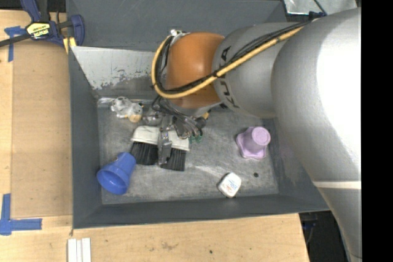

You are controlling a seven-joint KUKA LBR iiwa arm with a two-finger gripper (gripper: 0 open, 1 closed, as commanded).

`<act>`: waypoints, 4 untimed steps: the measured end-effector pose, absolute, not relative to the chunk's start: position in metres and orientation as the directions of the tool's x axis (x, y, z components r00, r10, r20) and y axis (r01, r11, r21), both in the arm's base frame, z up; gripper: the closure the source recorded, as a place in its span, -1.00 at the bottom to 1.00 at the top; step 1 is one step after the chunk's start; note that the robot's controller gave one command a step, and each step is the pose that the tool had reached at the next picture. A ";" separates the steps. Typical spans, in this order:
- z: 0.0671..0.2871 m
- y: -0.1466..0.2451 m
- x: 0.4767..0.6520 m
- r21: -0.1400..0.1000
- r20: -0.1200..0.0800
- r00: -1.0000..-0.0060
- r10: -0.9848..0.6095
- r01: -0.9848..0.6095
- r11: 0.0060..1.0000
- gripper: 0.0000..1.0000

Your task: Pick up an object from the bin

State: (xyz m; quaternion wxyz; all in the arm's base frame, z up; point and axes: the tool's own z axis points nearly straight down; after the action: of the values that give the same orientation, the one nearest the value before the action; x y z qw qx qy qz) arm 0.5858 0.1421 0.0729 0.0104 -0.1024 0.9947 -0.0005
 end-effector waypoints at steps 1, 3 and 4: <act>0.090 0.142 0.582 -0.002 -0.006 -0.979 -0.204 -0.204 0.979 1.00; 0.112 0.143 0.583 -0.001 -0.007 -0.979 -0.205 -0.205 0.979 1.00; 0.116 0.143 0.583 -0.001 -0.006 -0.979 -0.205 -0.205 0.979 1.00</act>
Offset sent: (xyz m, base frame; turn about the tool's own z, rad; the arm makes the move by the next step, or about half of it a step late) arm -0.0001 -0.0002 0.0006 0.0000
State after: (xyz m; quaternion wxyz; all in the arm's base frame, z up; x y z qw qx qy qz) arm 0.5829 0.1425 0.1157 0.0028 -0.1031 0.9947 0.0000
